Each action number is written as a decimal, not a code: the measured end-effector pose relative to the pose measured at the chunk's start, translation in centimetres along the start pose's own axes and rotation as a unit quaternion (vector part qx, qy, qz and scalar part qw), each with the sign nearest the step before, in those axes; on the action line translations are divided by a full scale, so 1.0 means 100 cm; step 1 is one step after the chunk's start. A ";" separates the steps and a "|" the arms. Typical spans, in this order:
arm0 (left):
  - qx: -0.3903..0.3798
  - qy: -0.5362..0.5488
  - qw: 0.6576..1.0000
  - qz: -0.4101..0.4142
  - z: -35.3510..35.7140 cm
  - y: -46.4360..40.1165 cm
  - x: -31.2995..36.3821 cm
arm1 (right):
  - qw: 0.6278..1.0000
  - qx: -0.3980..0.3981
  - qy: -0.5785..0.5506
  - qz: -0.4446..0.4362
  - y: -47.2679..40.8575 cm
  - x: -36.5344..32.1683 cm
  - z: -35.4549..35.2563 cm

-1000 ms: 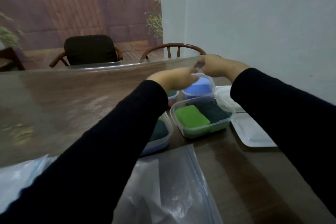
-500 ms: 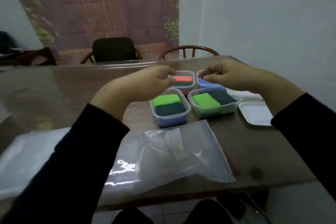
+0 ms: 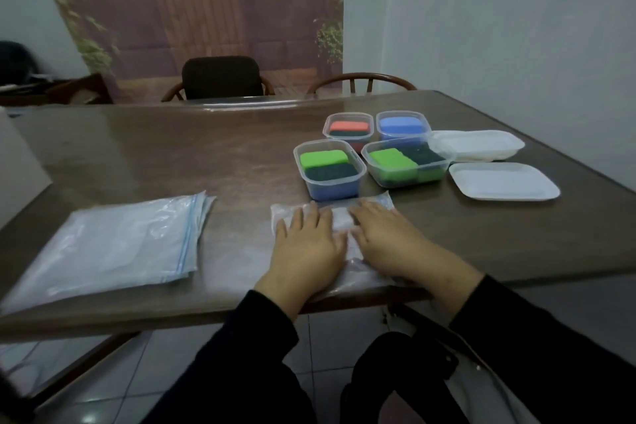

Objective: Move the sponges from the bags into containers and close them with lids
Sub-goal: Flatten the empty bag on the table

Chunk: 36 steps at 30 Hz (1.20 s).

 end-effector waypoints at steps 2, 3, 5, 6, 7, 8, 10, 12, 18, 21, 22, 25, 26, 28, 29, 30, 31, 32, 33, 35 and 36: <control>0.006 -0.001 1.000 -0.009 0.002 0.001 -0.011 | 1.000 0.018 -0.016 0.005 0.005 0.010 0.004; 0.001 -0.001 1.000 -0.018 0.003 0.000 -0.016 | 1.000 0.014 -0.012 0.003 0.007 0.013 0.006; -0.006 -0.002 0.999 -0.037 0.003 -0.002 -0.025 | 1.000 0.006 0.002 0.001 0.009 0.015 0.008; -0.007 -0.004 0.999 -0.045 0.002 -0.004 -0.030 | 1.000 0.003 0.008 0.001 0.010 0.017 0.008; -0.008 -0.006 0.998 -0.055 0.003 -0.004 -0.034 | 1.000 0.001 0.011 0.002 0.010 0.018 0.009; -0.006 -0.006 0.998 -0.067 0.002 -0.005 -0.039 | 1.000 0.000 0.012 0.004 0.010 0.018 0.010; 0.004 0.002 0.995 -0.097 0.000 -0.006 -0.051 | 1.000 0.011 0.006 0.009 0.009 0.019 0.009; 0.033 0.023 0.991 -0.127 -0.008 -0.004 -0.057 | 0.998 0.059 -0.010 0.024 0.010 0.022 0.000; 0.059 0.275 0.940 -0.191 -0.028 -0.004 -0.074 | 0.977 0.178 -0.037 0.114 0.027 0.041 -0.018; 0.060 0.414 0.889 -0.185 -0.030 -0.003 -0.084 | 0.979 0.176 -0.065 0.085 0.027 0.038 -0.017; 0.084 0.423 0.887 -0.166 -0.035 0.001 -0.084 | 0.974 0.188 -0.103 0.072 0.027 0.038 -0.017; 0.156 0.452 0.873 -0.093 -0.049 0.020 -0.080 | 0.931 0.243 -0.267 0.046 0.033 0.043 -0.017; 0.177 0.473 0.860 -0.065 -0.056 0.028 -0.078 | 0.915 0.255 -0.309 0.040 0.035 0.045 -0.016; 0.215 0.519 0.827 -0.015 -0.071 0.045 -0.075 | 0.884 0.276 -0.377 0.032 0.039 0.046 -0.016; 0.231 0.540 0.810 0.006 -0.081 0.053 -0.074 | 0.868 0.284 -0.407 0.033 0.041 0.046 -0.016; 0.247 0.556 0.793 0.029 -0.091 0.061 -0.072 | 0.851 0.291 -0.435 0.038 0.042 0.045 -0.018; 0.263 0.569 0.778 0.049 -0.101 0.067 -0.071 | 0.836 0.295 -0.461 0.044 0.043 0.042 -0.019; 0.278 0.579 0.764 0.061 -0.109 0.072 -0.072 | 0.824 0.293 -0.483 0.047 0.044 0.037 -0.019; 0.288 0.586 0.755 0.063 -0.116 0.074 -0.074 | 0.815 0.290 -0.500 0.042 0.044 0.030 -0.019; 0.282 0.591 0.755 0.034 -0.120 0.071 -0.084 | 0.803 0.302 -0.513 0.028 0.043 0.017 -0.023; 0.263 0.589 0.764 0.006 -0.116 0.067 -0.090 | 0.801 0.314 -0.509 0.029 0.044 0.012 -0.026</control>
Point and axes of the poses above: each hand's wrist, its own y-axis away from the middle knuckle, its own z-axis out of the palm, x = y × z, the point moved 9 cm from there along -y, towards the middle knuckle, and after that the axes turned 9 degrees about -z, right-handed, at the moved point
